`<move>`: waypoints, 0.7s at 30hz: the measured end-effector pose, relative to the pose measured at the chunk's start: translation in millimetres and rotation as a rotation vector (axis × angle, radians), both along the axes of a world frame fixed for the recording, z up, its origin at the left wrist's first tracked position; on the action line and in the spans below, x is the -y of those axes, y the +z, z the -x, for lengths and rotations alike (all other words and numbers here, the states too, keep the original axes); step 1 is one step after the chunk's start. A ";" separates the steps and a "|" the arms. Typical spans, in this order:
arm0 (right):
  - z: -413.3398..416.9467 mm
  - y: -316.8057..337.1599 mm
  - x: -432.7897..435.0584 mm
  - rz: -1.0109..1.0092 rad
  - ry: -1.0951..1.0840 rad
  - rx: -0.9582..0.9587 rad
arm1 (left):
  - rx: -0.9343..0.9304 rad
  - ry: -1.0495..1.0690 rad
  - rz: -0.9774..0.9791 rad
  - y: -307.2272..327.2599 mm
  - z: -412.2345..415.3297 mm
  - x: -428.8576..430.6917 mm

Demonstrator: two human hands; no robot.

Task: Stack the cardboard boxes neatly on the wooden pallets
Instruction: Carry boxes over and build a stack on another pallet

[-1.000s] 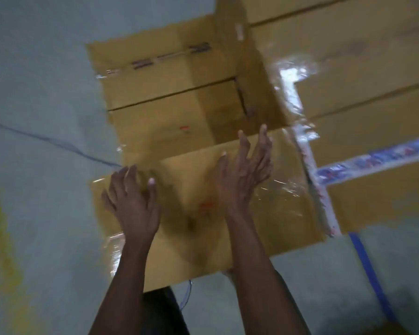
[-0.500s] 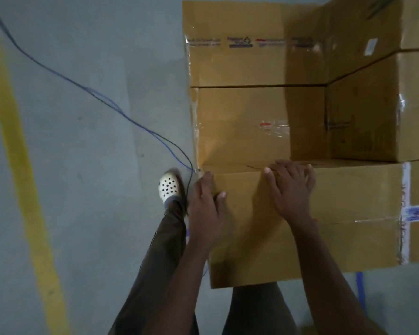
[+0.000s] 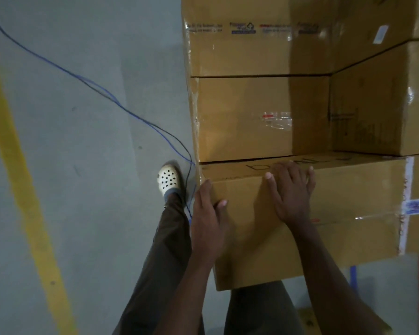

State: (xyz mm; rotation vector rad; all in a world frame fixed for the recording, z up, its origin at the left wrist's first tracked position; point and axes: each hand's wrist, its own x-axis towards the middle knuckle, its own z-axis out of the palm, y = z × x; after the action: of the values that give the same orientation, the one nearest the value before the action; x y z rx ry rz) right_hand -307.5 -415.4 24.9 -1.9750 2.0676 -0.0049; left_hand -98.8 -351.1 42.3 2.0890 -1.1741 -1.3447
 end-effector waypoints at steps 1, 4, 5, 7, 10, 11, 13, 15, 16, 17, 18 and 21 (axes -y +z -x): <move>4.8 -0.3 0.9 0.000 -0.044 -0.009 | 0.002 0.017 -0.006 -1.5 1.1 -0.5; 30.9 1.2 6.4 0.031 -0.311 -0.024 | 0.068 0.135 -0.058 -1.3 12.5 2.3; 44.6 2.9 7.9 0.053 -0.410 -0.015 | 0.099 0.174 -0.077 0.6 17.8 2.8; 80.9 6.9 10.3 0.064 -0.608 0.010 | 0.151 0.218 -0.090 3.1 28.1 -1.5; 151.2 13.3 7.8 0.006 -0.833 -0.022 | 0.184 0.265 -0.129 8.5 40.5 -13.3; 174.0 15.2 4.9 -0.025 -0.883 -0.047 | 0.195 0.293 -0.154 8.4 43.5 -16.7; 214.0 19.1 -3.2 -0.088 -0.946 -0.083 | 0.216 0.356 -0.184 7.4 46.9 -20.4; 242.8 23.0 -11.1 -0.136 -0.996 -0.090 | 0.239 0.420 -0.180 5.2 48.7 -20.6; 253.1 24.4 -14.6 -0.158 -0.990 -0.088 | 0.257 0.448 -0.171 4.6 50.0 -19.9; 261.4 24.7 -17.9 -0.169 -0.961 -0.079 | 0.276 0.470 -0.163 4.4 51.1 -18.9; 266.2 24.6 -20.7 -0.167 -0.923 -0.067 | 0.290 0.483 -0.161 4.2 52.2 -17.9; 267.5 23.6 -27.6 -0.149 -0.860 0.021 | 0.338 0.489 -0.178 7.3 56.6 -18.8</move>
State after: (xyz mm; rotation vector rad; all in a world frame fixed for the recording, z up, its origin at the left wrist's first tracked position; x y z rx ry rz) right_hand -575.0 -387.9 48.5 -0.8779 2.6295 -0.0431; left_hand -155.4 -332.3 49.5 2.5834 -0.5977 -0.9186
